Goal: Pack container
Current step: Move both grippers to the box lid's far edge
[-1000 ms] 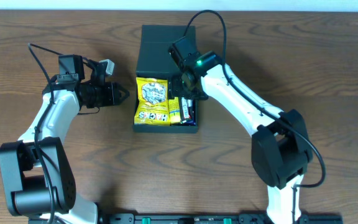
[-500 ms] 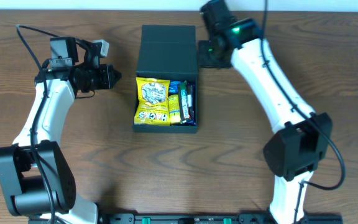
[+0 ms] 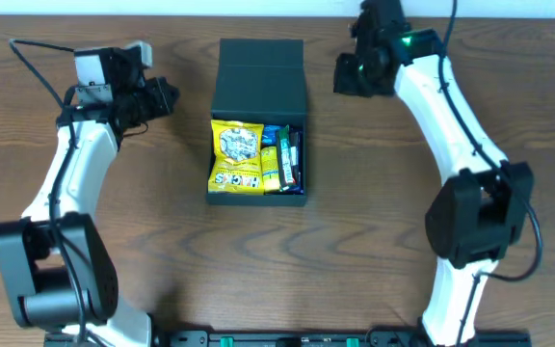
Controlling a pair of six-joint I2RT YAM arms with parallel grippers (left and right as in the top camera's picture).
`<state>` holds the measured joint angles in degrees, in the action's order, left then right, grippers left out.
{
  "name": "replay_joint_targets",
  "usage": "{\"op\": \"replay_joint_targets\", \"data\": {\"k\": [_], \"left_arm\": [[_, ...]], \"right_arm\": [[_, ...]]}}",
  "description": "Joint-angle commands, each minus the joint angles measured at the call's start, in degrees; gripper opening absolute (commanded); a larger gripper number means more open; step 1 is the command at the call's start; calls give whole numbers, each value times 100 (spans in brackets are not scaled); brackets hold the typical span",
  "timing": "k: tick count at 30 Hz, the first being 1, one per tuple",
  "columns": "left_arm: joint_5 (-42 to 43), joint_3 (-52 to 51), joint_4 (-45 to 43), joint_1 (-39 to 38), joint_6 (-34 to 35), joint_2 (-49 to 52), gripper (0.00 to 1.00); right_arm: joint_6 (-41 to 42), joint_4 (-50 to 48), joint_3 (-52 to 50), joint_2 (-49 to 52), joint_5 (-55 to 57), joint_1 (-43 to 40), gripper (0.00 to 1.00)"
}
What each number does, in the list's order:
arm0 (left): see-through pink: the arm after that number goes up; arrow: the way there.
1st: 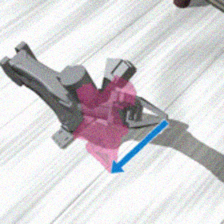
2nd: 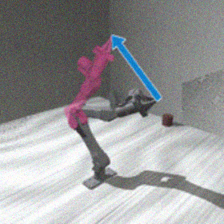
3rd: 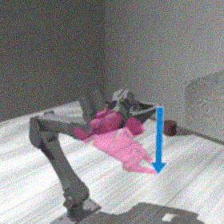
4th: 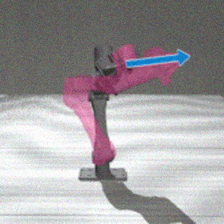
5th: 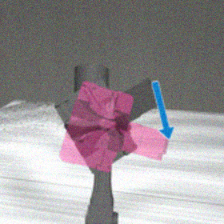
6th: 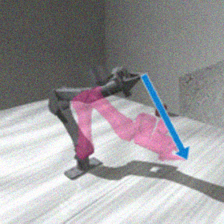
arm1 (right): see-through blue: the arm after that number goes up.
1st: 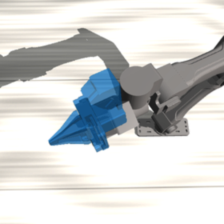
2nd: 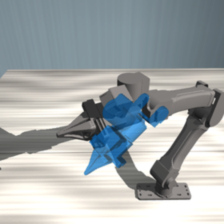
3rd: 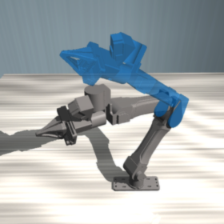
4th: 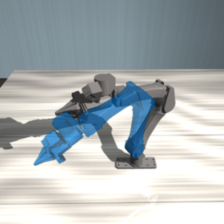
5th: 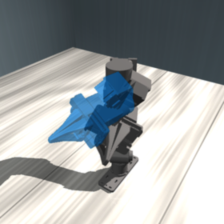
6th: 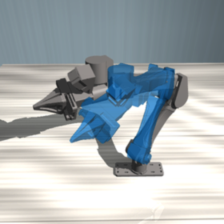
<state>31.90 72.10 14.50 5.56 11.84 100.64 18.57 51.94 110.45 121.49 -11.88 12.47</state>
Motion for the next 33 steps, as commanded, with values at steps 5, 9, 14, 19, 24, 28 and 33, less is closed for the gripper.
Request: {"op": "replay_joint_targets", "data": {"k": [5,9,14,19,24,28,33], "left_arm": [[-531,1502,570,-197,872,1550,5],[-538,2907,1353,-372,741,2481,6],[-546,3729,1858,-535,748,3121,5],[-420,3746,1867,-584,817,3375,5],[-404,3746,1860,-634,798,3390,5],[-562,3746,1937,-636,789,3401,5],[-531,3744,1937,-640,837,3471,5]], "right_arm": [[-22,-413,140,1244,-1687,-426,2],[-39,-494,306,1655,-2004,-411,2],[-15,-811,323,1904,-2531,-382,2],[-11,-1145,323,1934,-2616,-273,2],[236,-1392,323,1989,-2765,-151,1],[374,-1460,323,2100,-2833,-116,2],[498,-1567,323,2205,-3003,-107,2]]}}
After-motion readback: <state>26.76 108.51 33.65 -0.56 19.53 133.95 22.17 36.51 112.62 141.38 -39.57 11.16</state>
